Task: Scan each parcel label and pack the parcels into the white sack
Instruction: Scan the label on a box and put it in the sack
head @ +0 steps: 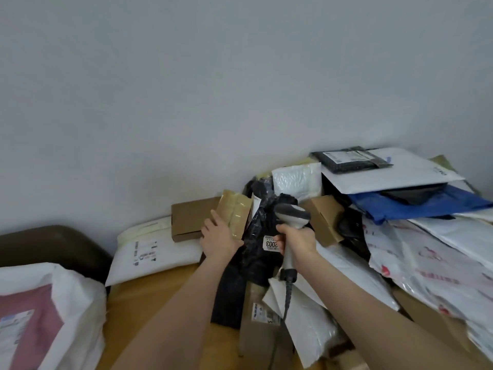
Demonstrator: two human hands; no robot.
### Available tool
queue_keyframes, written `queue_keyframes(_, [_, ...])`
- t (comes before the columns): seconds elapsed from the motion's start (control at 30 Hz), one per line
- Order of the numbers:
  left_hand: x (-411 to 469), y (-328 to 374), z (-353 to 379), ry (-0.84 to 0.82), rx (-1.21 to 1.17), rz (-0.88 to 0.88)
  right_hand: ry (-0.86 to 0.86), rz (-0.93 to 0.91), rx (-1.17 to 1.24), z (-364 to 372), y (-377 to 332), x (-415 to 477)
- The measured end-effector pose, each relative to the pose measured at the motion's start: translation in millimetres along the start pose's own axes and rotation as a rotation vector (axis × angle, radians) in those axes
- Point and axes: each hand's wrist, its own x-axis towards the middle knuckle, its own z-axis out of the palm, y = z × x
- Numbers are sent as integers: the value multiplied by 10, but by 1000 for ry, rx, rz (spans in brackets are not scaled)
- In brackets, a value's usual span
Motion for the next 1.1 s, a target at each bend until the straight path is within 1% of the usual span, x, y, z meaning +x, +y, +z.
queue_keyframes(0.07, [-4,1,-7,-11,-46,-31,-41,5,23,3,3,37])
queue_keyframes(0.1, [0,-11,-38,-14,-120,-64,-58,3,34,9,-6,49])
queue_keyframes(0.17, [17,-89,-150,-46,-337,-112,-89,-7,61,29,-35,54])
queue_keyframes(0.23, [31,-211,-288,-63,-537,-108,-109,-15,104,58,-68,42])
queue_keyframes(0.37, [-5,-338,-613,-41,-810,-124,-144,-35,164,164,-101,-63])
queue_keyframes(0.4, [-28,-332,-690,-45,-815,-113,-161,-44,183,198,-110,-104])
queue_keyframes(0.47, [-98,-279,-797,-37,-706,-51,-205,-62,224,251,-134,-193])
queue_keyframes(0.53, [-208,-179,-830,-10,-593,43,-240,-57,253,282,-154,-310])
queue_keyframes(0.57, [-271,-118,-823,-12,-586,97,-253,-46,273,286,-157,-369])
queue_keyframes(0.6, [-350,-64,-811,-30,-614,150,-259,-32,298,284,-155,-429])
queue_keyframes(0.63, [-412,-28,-800,-60,-689,186,-255,-29,322,270,-148,-484])
queue_keyframes(0.67, [-462,-8,-795,-94,-813,193,-242,-30,348,244,-139,-532])
queue_keyframes(0.73, [-545,-5,-812,-173,-1108,129,-197,-32,390,155,-116,-601])
queue_keyframes(0.77, [-575,-23,-824,-212,-1208,85,-170,-36,394,103,-105,-628])
queue_keyframes(0.8, [-584,-54,-826,-234,-1241,62,-144,-40,391,55,-87,-648])
queue_keyframes(0.9, [-604,-146,-804,-289,-1205,91,-85,-40,366,-42,-51,-736])
queue_keyframes(0.97, [-644,-195,-822,-379,-1220,75,-47,-28,351,-71,-31,-796])
queue_keyframes(1.03, [-680,-251,-852,-469,-1234,-2,-27,-20,338,-97,-22,-832])
queue_keyframes(1.1, [-710,-315,-874,-525,-1232,-96,-40,-22,338,-106,-23,-859])
